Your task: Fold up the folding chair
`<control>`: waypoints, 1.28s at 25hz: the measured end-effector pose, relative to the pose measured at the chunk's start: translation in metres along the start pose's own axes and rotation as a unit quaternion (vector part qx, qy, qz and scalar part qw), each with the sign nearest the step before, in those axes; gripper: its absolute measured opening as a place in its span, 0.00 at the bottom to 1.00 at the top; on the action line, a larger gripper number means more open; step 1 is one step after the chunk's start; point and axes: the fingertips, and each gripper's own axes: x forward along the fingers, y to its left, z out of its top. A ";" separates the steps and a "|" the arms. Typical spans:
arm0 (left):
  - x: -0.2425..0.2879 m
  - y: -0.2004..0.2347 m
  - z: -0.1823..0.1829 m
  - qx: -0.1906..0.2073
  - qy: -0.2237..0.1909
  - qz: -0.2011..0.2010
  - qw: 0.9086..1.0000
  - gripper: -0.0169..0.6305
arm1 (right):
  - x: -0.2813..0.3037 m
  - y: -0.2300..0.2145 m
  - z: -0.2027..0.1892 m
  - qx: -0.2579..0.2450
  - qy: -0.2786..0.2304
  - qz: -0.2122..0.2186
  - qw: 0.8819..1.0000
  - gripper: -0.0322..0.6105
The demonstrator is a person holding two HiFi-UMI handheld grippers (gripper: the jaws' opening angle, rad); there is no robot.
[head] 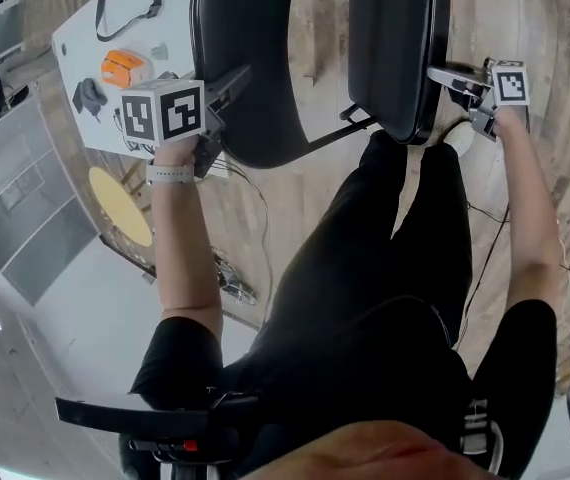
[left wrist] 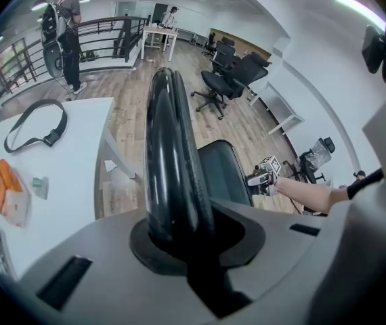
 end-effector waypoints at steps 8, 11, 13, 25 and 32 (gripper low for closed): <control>-0.026 0.031 -0.004 -0.005 -0.009 0.012 1.000 0.11 | 0.099 0.030 0.011 -0.017 0.013 -0.006 1.000 0.20; -0.033 0.034 -0.003 -0.001 -0.011 0.019 1.000 0.11 | 0.128 0.034 0.015 -0.016 0.013 -0.005 1.000 0.20; -0.037 0.038 -0.003 0.000 -0.012 0.024 1.000 0.11 | 0.150 0.040 0.015 0.008 0.005 0.013 1.000 0.20; -0.057 0.064 -0.005 0.003 -0.008 0.049 0.999 0.11 | 0.256 0.032 0.024 0.004 0.009 -0.025 1.000 0.20; -0.062 0.080 -0.016 -0.010 -0.013 0.060 0.998 0.11 | 0.290 0.027 0.020 0.006 0.021 -0.030 0.999 0.21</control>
